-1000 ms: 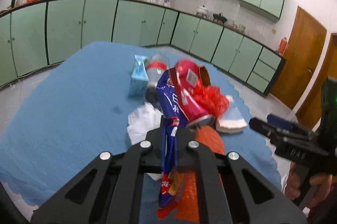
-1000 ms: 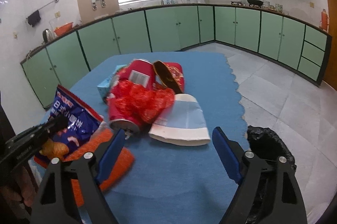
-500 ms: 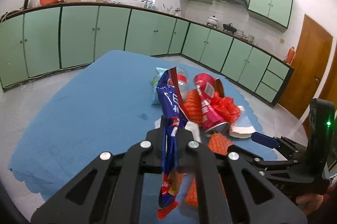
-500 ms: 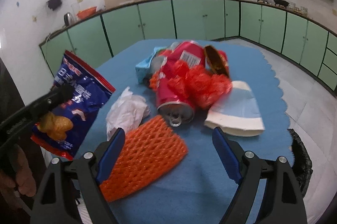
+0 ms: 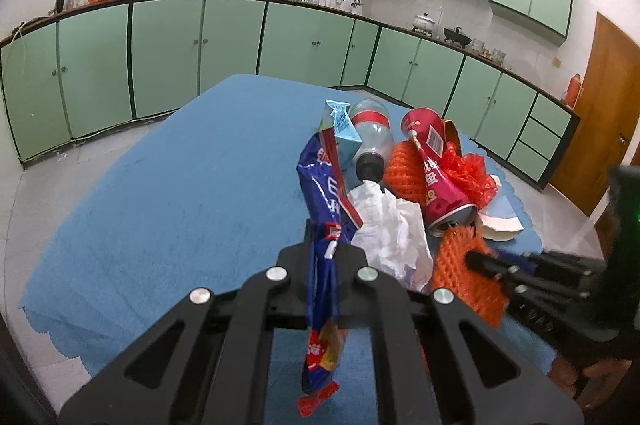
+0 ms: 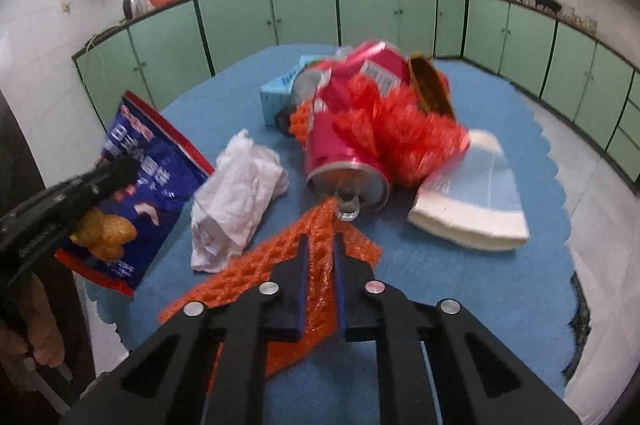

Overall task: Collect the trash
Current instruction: 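Carry the snack bag and orange net over the black bin with both tools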

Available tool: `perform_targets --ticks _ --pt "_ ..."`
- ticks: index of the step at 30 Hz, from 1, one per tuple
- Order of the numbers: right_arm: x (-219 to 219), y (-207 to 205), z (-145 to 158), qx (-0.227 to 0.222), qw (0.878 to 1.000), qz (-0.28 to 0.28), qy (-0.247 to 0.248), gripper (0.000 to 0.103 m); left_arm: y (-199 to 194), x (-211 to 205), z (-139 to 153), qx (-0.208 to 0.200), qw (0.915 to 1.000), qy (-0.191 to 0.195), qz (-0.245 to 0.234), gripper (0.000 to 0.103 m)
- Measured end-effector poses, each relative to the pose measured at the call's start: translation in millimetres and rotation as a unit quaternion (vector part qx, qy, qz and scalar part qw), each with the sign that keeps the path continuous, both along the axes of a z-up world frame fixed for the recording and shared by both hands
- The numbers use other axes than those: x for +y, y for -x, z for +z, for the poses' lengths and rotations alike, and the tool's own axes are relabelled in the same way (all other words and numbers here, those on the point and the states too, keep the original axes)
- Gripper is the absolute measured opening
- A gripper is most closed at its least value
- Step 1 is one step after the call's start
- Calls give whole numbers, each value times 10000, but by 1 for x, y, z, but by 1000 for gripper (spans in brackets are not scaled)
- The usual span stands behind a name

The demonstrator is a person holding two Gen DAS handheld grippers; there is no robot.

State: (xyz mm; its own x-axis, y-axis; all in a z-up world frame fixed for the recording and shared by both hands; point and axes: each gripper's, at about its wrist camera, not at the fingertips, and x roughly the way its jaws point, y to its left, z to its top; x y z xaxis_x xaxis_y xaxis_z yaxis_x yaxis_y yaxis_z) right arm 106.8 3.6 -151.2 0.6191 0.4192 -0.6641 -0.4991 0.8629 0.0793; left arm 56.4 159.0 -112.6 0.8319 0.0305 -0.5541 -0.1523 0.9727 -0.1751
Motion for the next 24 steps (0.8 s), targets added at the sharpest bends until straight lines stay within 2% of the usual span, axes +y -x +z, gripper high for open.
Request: perform_targets --ticks 8,15,19,24 --pt "-24 6 40 -367 9986 -115 -358 10 4 -1 14 -176 9998 -115 -22 4" --pt "-53 12 78 -644 9954 -76 -709 10 8 -17 50 -612 9975 -242 -244 4" --pt "-59 16 85 -514 9934 180 -1009 10 6 -33 69 -845 9952 -241 -436 4" --pt "-67 18 92 -621 9929 233 -985 10 0 -55 81 -973 9926 -258 -674 4"
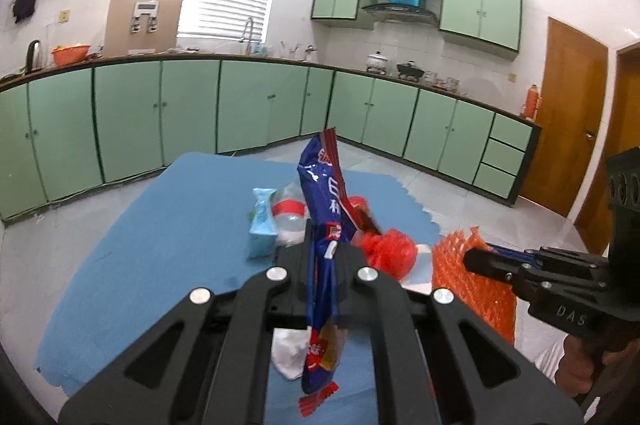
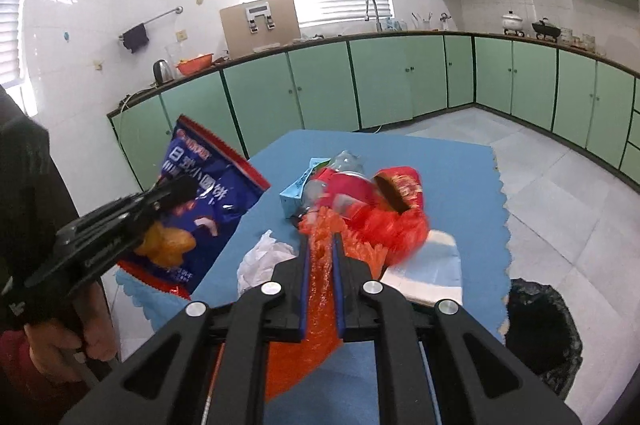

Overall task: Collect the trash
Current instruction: 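Carry the snack bag and orange net over the black bin with both tools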

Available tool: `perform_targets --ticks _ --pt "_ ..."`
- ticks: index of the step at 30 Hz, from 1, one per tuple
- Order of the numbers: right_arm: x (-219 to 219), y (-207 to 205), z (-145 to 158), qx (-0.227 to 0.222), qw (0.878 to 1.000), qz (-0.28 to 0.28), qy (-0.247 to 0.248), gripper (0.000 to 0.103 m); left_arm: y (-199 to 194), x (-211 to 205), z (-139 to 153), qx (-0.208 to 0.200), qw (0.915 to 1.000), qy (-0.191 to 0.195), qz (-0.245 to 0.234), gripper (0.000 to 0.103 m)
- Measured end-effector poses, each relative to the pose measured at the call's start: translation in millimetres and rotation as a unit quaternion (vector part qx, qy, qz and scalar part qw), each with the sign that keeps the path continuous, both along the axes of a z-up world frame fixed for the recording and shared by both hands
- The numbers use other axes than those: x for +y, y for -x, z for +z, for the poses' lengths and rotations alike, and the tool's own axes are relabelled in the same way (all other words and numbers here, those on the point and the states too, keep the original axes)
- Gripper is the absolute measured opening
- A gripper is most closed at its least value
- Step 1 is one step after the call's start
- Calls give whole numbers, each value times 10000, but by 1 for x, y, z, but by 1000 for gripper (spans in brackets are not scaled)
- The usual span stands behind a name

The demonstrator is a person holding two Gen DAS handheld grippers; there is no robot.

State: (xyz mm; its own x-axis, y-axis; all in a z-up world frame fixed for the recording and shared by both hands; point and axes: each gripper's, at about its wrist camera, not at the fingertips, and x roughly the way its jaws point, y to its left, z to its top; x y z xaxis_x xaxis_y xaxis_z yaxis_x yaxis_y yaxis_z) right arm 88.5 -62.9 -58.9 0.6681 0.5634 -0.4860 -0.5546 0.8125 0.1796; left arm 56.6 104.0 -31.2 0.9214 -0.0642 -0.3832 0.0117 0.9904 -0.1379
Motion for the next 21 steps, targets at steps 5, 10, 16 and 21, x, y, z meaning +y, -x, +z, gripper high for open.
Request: perform_targets --ticks 5,10,16,21 --pt "-27 0 9 -259 9986 -442 92 10 -13 -30 -1 27 9993 -12 -379 4" --pt "-77 -12 15 -370 9922 -1181 115 10 -36 -72 -10 97 9954 67 -955 4" --pt "-143 -28 9 -337 9760 -2143 192 10 -68 -131 -25 188 9849 210 -1708 4" --pt "-194 -43 -7 -234 9586 -2816 360 10 -96 -186 -42 226 9744 235 -2224 4"
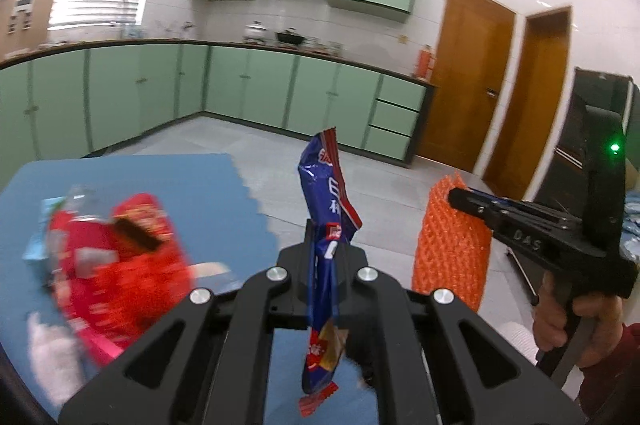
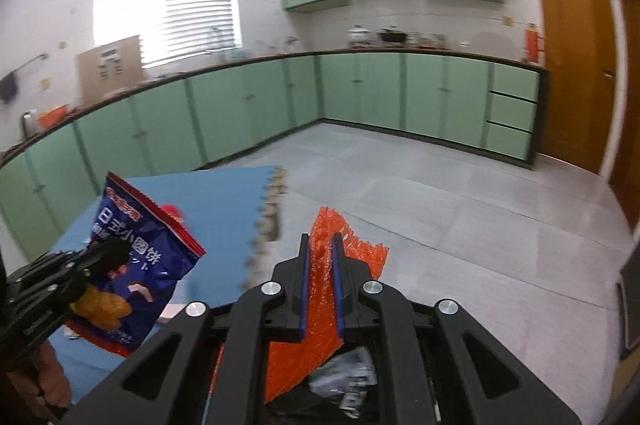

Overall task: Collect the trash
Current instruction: 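Carry the snack bag and orange net over the black bin with both tools, then open both tools to drop the snack bag and net into the bin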

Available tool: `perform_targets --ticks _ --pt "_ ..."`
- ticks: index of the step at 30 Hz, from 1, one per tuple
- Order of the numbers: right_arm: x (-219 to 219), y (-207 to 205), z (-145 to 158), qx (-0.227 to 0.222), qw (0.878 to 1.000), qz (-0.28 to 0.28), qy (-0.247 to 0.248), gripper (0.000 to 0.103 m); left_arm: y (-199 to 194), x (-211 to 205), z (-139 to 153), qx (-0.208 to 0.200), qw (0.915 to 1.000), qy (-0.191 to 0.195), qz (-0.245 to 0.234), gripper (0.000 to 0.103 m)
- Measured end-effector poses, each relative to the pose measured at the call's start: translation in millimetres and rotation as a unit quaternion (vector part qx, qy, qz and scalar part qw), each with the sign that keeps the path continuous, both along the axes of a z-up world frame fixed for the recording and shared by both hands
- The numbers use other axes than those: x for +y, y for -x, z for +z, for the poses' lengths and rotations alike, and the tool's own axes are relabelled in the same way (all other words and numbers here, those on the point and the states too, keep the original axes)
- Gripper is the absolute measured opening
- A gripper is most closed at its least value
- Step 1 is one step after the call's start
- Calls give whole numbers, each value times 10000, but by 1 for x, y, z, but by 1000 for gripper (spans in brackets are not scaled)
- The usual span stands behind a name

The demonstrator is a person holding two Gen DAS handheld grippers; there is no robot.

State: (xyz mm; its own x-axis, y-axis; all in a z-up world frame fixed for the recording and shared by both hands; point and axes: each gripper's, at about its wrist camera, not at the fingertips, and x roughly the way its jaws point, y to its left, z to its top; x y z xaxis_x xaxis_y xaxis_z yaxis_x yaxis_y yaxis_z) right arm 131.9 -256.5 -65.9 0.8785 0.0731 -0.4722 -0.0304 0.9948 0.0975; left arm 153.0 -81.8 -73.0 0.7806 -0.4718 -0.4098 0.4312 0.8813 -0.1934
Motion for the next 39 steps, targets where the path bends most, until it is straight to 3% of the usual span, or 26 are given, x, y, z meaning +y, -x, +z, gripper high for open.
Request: perform_targets --ticks 8,16,20,22,25,39 --pt "-51 -15 -25 183 9983 -553 -52 10 -47 -69 -34 174 9992 31 -352 4" --pt "-78 -21 -43 306 9963 -804 -50 10 -70 -104 -64 395 9981 -49 -464 7" --pt "-88 -28 -50 386 9955 -866 -96 10 -74 -106 -76 610 9971 -74 -457 18" --pt "-89 -32 -53 430 9951 -880 -123 10 -77 -105 -77 652 9970 -68 -412 32" --pt "-80 -33 -56 471 9949 -888 -116 10 -76 -100 -72 617 9974 1 -375 43" --pt "-64 -60 -92 815 9938 -743 -167 10 -62 -53 -46 341 9990 -239 173 50"
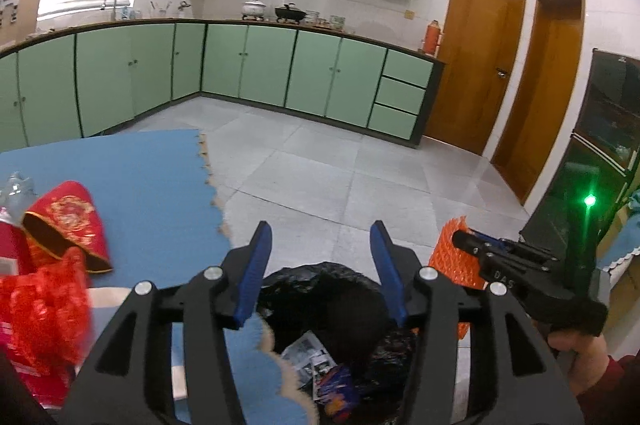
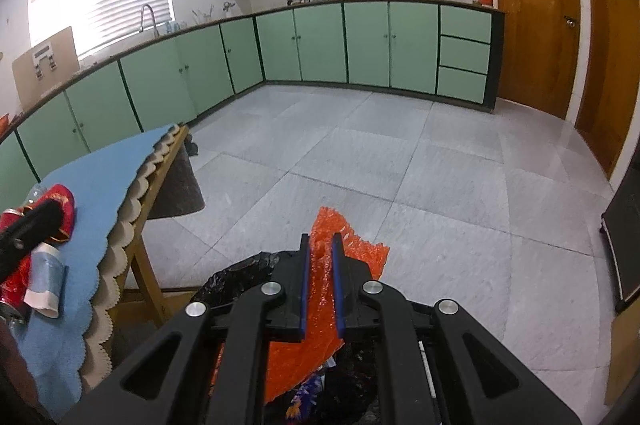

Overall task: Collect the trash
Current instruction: 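Open both tools to drop the snack bag and net into the bin, then grasp the white crumpled tissue with the left tool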

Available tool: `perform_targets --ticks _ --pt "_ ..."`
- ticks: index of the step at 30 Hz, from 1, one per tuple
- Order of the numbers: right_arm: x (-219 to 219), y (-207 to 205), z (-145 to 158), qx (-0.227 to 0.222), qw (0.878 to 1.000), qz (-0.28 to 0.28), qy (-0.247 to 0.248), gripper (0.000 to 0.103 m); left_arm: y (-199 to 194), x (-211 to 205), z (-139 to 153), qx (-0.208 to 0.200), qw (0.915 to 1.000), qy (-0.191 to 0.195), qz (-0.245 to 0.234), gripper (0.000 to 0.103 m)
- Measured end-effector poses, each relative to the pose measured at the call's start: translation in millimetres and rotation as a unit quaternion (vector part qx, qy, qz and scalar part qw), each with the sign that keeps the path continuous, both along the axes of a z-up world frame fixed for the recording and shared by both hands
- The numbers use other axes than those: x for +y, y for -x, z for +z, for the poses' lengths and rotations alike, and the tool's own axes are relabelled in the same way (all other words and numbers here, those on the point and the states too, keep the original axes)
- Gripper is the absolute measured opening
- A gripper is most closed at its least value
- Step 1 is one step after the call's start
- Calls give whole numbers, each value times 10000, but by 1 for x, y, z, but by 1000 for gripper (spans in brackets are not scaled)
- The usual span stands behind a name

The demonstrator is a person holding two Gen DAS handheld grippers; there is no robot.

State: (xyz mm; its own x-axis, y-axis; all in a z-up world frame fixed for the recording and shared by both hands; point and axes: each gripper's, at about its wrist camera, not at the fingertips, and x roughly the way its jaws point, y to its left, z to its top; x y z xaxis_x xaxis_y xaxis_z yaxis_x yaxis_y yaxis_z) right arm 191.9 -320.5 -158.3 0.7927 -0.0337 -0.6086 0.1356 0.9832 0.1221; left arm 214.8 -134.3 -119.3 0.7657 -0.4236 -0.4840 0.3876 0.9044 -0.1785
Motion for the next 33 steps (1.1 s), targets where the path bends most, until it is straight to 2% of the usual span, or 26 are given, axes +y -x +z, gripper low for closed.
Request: perform_targets --ticks 4,6,7,8,11,14,17,19,22,25,29,33 --pt "6 -9 -12 122 9999 72 7 12 1 8 4 -3 9999 -40 101 50" --pt "7 -14 -20 210 9997 96 28 19 2 11 4 -3 9999 -43 139 52" --pt "8 -16 -25 257 9996 73 59 30 3 13 5 -2 9999 -44 153 53" --pt "9 -18 -29 303 9995 58 78 35 4 14 5 -5 9998 -54 167 53" --pt "8 -19 -36 386 9992 56 46 37 5 18 5 10 9997 -68 225 53" --pt "7 -16 -30 335 9994 33 -50 45 7 25 8 29 9996 -52 281 54" --pt "9 -7 -14 170 9998 38 -70 61 10 32 13 -26 9994 -66 342 57" --pt "15 -1 -1 26 10000 42 -18 81 16 37 16 -51 9993 -69 373 60" --pt "27 13 20 -263 9996 56 19 94 27 51 25 -158 9987 -78 472 69" --pt "44 26 40 -516 9985 193 -23 97 39 69 35 -252 9977 -97 616 78" --pt "71 38 61 -718 9964 455 -46 97 56 99 46 -303 9955 -207 870 83" --pt "99 50 73 -861 9937 704 -107 97 80 137 50 -372 9900 -492 1270 86"
